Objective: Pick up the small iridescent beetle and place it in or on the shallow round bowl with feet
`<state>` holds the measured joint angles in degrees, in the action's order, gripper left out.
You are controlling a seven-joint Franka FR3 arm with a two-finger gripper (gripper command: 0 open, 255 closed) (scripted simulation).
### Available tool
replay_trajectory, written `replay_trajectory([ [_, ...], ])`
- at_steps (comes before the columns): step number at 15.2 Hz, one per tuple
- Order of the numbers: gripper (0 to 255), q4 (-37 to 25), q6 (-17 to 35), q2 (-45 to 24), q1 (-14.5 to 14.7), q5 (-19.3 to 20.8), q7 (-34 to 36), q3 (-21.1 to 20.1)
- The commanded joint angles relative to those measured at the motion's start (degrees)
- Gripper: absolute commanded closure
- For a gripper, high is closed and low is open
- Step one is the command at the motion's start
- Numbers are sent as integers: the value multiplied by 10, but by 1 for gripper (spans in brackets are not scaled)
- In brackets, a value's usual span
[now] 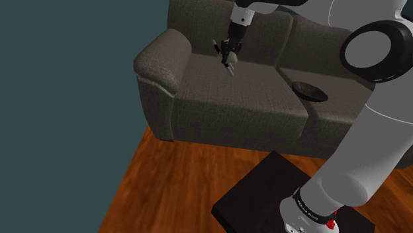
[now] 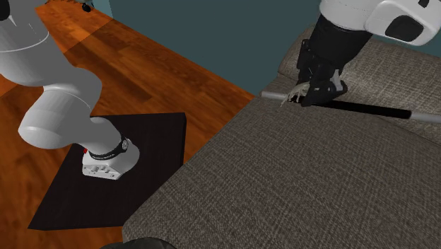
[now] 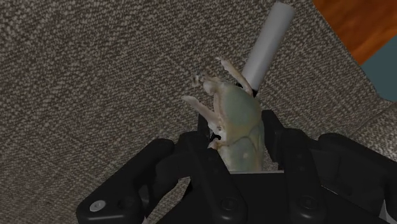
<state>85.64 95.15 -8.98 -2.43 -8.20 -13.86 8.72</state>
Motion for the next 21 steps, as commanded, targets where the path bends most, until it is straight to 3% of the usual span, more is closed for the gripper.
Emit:
replay_trajectory([
  [1,255,-20,-18,-3,-1,0,1,0],
  [12,255,126,-1,116,-54,20,-104,50],
  [21,255,188,-8,177,-105,45,-209,109],
])
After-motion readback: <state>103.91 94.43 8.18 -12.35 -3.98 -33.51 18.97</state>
